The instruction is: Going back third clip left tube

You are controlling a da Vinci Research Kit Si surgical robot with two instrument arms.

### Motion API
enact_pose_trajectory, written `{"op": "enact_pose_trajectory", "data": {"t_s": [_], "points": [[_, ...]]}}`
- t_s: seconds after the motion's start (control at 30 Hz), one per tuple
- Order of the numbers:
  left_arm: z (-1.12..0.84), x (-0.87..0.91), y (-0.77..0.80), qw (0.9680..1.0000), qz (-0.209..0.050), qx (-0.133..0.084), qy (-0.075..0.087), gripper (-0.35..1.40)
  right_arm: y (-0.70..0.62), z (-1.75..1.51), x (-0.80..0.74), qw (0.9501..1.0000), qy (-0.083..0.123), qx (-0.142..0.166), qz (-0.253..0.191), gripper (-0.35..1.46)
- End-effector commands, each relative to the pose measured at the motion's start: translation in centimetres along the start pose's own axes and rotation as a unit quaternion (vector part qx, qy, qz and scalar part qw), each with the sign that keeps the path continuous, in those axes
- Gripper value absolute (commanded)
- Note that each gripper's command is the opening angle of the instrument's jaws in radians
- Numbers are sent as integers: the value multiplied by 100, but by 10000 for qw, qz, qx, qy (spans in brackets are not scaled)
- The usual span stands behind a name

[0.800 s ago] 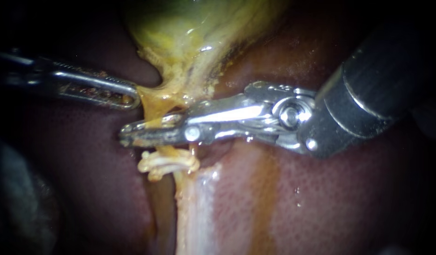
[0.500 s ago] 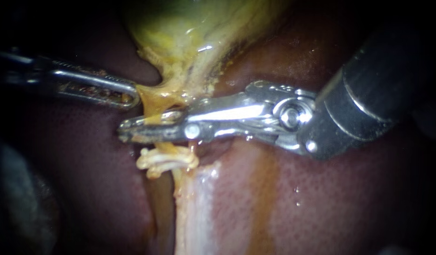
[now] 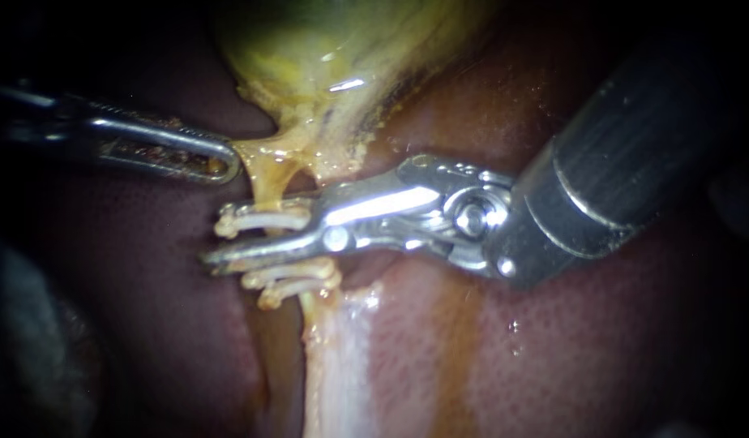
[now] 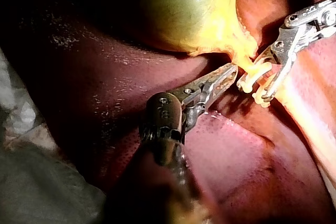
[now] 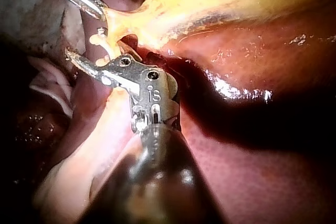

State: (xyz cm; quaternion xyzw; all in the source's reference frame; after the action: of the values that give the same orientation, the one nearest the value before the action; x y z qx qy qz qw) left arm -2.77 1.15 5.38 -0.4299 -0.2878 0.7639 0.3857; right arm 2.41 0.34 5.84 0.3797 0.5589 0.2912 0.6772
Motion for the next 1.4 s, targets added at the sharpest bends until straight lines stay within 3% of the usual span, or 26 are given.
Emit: {"op": "enact_pose_trajectory", "data": {"t_s": [0.03,0.13,0.27,0.6,0.8,0.87,1.0,1.23,1.4], "points": [[0,0,0,10000,1,1,0,-35,3,-1,0,10000,42,-58,-38,49],[0,0,0,10000,1,1,1,-35,11,-4,0,9990,201,-369,-142,49],[0,0,1,10000,0,2,1,-35,14,-9,-1,9986,221,-411,-248,49],[0,0,1,10000,1,1,0,-35,5,-31,-8,9967,-63,-450,-666,49],[-1,0,1,10000,1,1,0,-35,0,-41,-11,9944,-94,-403,-968,49],[-1,-1,0,10000,2,0,0,-35,-6,-50,-14,9923,-106,-360,-1179,49],[-2,-1,0,10000,4,-1,-1,-35,-18,-75,-24,9833,-219,-267,-1788,49],[-1,-1,0,10000,4,-1,0,-35,-33,-125,-39,9657,-888,-263,-2426,49],[-1,-2,0,10000,5,1,0,-35,-38,-152,-39,9607,-859,-533,-2586,49]]}}
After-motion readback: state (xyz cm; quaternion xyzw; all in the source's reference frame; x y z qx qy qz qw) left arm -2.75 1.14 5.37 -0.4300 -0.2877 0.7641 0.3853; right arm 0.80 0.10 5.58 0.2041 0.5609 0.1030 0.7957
